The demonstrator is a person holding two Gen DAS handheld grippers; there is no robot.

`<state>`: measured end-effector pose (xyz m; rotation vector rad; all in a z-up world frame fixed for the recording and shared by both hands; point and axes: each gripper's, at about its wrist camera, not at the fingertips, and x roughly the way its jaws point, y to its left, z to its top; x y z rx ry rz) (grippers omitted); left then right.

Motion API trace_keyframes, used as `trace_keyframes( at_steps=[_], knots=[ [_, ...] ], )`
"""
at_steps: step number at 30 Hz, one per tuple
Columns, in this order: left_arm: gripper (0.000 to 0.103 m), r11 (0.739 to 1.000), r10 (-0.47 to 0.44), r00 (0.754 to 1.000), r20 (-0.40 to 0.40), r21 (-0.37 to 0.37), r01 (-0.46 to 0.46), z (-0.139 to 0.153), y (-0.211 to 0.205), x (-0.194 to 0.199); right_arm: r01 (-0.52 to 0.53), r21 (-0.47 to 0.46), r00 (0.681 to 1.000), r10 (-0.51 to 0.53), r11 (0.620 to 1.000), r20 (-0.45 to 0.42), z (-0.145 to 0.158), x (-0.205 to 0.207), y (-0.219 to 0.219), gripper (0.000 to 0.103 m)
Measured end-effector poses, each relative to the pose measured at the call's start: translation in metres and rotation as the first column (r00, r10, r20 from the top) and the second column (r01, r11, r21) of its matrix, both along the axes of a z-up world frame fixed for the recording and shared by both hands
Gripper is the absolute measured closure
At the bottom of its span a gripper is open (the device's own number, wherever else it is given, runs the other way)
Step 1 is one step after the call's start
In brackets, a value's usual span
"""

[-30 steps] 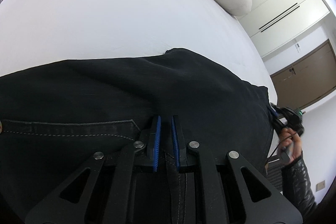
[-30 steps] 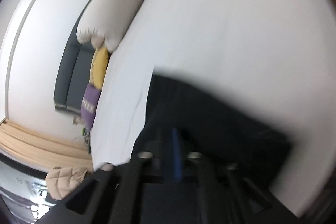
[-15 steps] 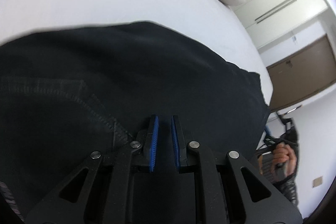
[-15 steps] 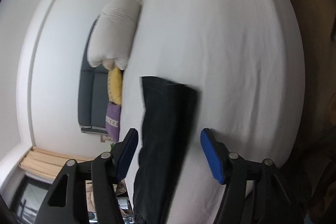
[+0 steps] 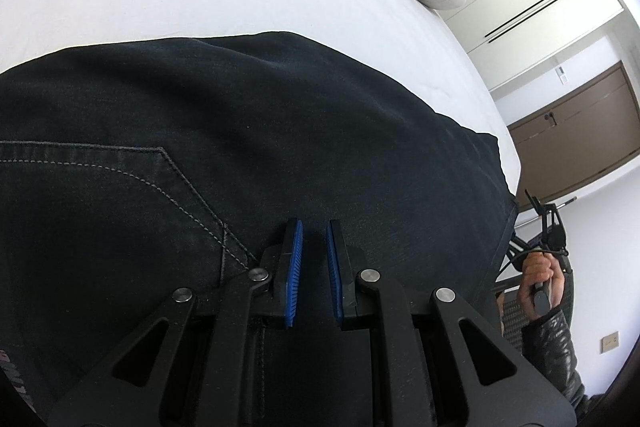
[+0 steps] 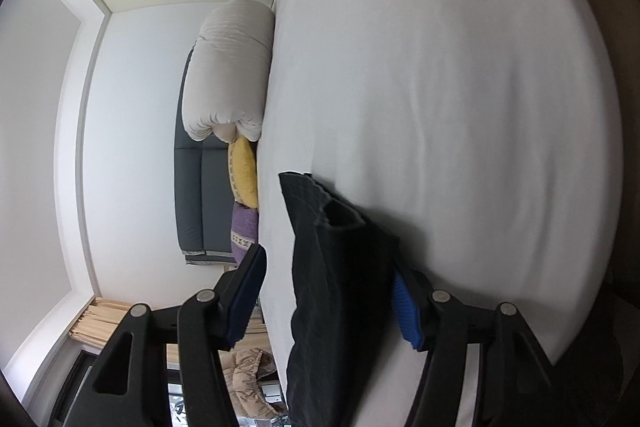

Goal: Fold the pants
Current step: 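Release the leg hem with the right tool and lift it away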

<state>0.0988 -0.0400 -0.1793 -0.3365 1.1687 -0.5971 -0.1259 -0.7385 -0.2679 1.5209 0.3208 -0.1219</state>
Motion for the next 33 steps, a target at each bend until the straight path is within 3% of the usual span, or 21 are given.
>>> trace_keyframes(
  at_steps=[3, 5, 6, 7, 15, 19, 24, 27, 29, 31, 33],
  knots=[
    [0.091, 1.0, 0.0, 1.0, -0.003, -0.004, 0.0, 0.001, -0.006, 0.002, 0.0, 0.002, 1.0, 0.0, 1.0, 0.004, -0.002, 0.007, -0.001, 0.051],
    [0.091, 1.0, 0.0, 1.0, -0.003, -0.002, 0.0, -0.001, -0.01, 0.002, -0.005, -0.011, 1.0, 0.005, 1.0, -0.005, -0.002, 0.008, -0.001, 0.066],
    [0.091, 1.0, -0.001, 1.0, -0.001, 0.0, 0.001, -0.001, -0.011, 0.001, -0.011, -0.014, 1.0, 0.011, 1.0, -0.015, -0.003, 0.008, -0.002, 0.082],
    [0.091, 1.0, -0.002, 1.0, 0.0, 0.001, 0.002, -0.002, -0.01, 0.001, -0.016, -0.013, 1.0, 0.015, 1.0, -0.026, -0.005, 0.009, -0.002, 0.091],
    [0.092, 1.0, -0.003, 1.0, 0.008, -0.008, 0.003, -0.002, -0.012, 0.0, -0.007, -0.044, 0.997, 0.004, 0.999, -0.071, -0.004, 0.011, 0.0, 0.092],
    [0.099, 1.0, 0.009, 1.0, 0.006, -0.014, -0.009, -0.003, -0.01, 0.0, -0.012, -0.068, 0.994, 0.005, 0.998, -0.107, 0.003, 0.013, 0.001, 0.092],
    [0.102, 0.998, 0.045, 0.999, -0.006, -0.043, -0.045, -0.003, -0.001, 0.0, -0.07, -0.217, 0.987, 0.036, 0.974, -0.156, 0.043, 0.023, 0.022, 0.092],
    [0.103, 0.996, 0.075, 0.997, 0.006, -0.054, -0.075, 0.001, 0.005, 0.0, -0.209, -0.418, 0.969, 0.128, 0.884, -0.213, 0.091, 0.047, 0.068, 0.092],
    [0.103, 0.993, 0.101, 0.995, 0.01, -0.069, -0.1, 0.005, 0.012, 0.001, -0.326, -0.557, 0.943, 0.218, 0.764, -0.253, 0.122, 0.064, 0.122, 0.092],
    [0.103, 0.988, 0.12, 0.993, 0.009, -0.096, -0.119, 0.008, 0.017, 0.001, -0.43, -0.663, 0.903, 0.309, 0.613, -0.3, 0.141, 0.077, 0.184, 0.092],
    [0.103, 0.982, 0.129, 0.992, -0.01, -0.138, -0.129, 0.008, 0.02, 0.002, -0.548, -0.744, 0.824, 0.404, 0.384, -0.398, 0.142, 0.089, 0.263, 0.092]
  ],
)
